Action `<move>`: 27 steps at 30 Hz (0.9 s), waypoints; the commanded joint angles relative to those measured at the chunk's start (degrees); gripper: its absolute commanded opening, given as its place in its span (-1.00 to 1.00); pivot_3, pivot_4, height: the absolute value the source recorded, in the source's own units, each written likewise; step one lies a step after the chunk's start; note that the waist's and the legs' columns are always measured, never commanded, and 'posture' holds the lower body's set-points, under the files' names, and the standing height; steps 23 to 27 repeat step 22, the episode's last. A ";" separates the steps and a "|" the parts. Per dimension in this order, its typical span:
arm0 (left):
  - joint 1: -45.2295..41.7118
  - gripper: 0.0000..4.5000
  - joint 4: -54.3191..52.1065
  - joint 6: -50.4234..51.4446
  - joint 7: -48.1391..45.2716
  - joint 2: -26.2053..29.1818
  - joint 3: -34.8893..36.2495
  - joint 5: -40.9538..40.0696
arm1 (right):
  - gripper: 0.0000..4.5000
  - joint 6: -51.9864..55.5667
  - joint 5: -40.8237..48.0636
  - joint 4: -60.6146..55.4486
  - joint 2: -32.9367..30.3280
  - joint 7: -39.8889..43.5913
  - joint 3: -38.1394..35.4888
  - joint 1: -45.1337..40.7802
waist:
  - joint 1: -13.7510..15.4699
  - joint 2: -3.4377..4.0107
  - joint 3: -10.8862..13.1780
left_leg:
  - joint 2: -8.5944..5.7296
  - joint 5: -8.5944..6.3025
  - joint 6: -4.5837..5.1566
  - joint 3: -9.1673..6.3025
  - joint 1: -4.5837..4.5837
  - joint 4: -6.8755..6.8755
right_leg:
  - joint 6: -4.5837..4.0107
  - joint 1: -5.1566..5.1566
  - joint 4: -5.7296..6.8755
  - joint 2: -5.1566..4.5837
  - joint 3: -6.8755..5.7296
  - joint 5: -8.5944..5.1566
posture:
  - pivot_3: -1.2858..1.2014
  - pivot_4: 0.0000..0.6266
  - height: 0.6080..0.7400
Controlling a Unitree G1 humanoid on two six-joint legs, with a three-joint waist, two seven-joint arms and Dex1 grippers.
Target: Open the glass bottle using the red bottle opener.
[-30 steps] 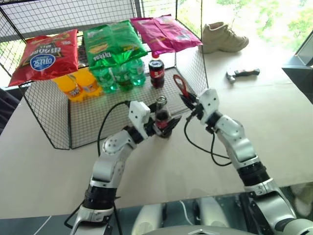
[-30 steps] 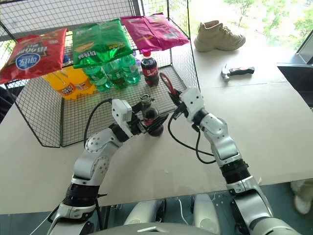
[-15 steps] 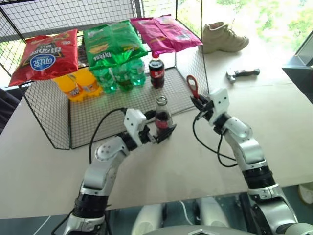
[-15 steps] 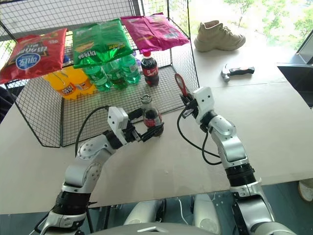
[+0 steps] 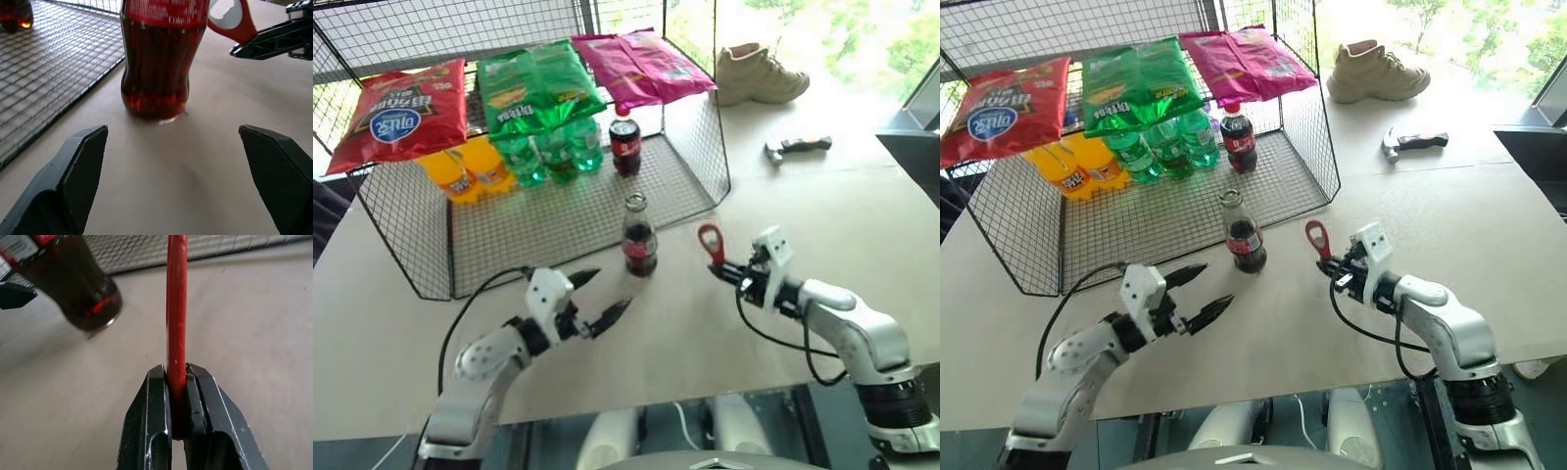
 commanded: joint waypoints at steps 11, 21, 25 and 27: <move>7.90 1.00 -4.27 -1.35 2.44 0.80 7.55 -1.03 | 0.97 -18.44 -8.43 0.03 -12.07 11.82 -3.01 5.82 | 0.32 -0.05 0.02 | -0.03 -0.01 0.01 -0.04 -0.06 0.09 | 0.15 0.05 -0.02 0.01 -0.16 0.07 | 0.03 -0.52 1.00; 15.34 1.00 -7.03 -0.89 1.14 3.38 14.24 -2.21 | 0.97 -41.79 -7.42 15.07 -17.79 27.74 -16.30 13.09 | 0.24 -0.16 0.09 | 0.02 -0.02 0.03 0.04 0.00 0.10 | 0.03 0.12 -0.11 0.02 -0.09 -0.02 | 0.03 -0.52 1.00; 15.39 1.00 -7.13 -0.72 1.39 3.49 14.56 -2.18 | 0.97 -42.16 -7.35 15.90 -17.97 28.28 -16.62 13.01 | 0.24 -0.16 0.09 | 0.04 -0.02 0.03 0.04 0.02 0.10 | 0.03 0.13 -0.10 0.03 -0.09 -0.02 | 0.03 -0.52 1.00; 15.39 1.00 -7.13 -0.72 1.39 3.49 14.56 -2.18 | 0.97 -42.16 -7.35 15.90 -17.97 28.28 -16.62 13.01 | 0.24 -0.16 0.09 | 0.04 -0.02 0.03 0.04 0.02 0.10 | 0.03 0.13 -0.10 0.03 -0.09 -0.02 | 0.03 -0.52 1.00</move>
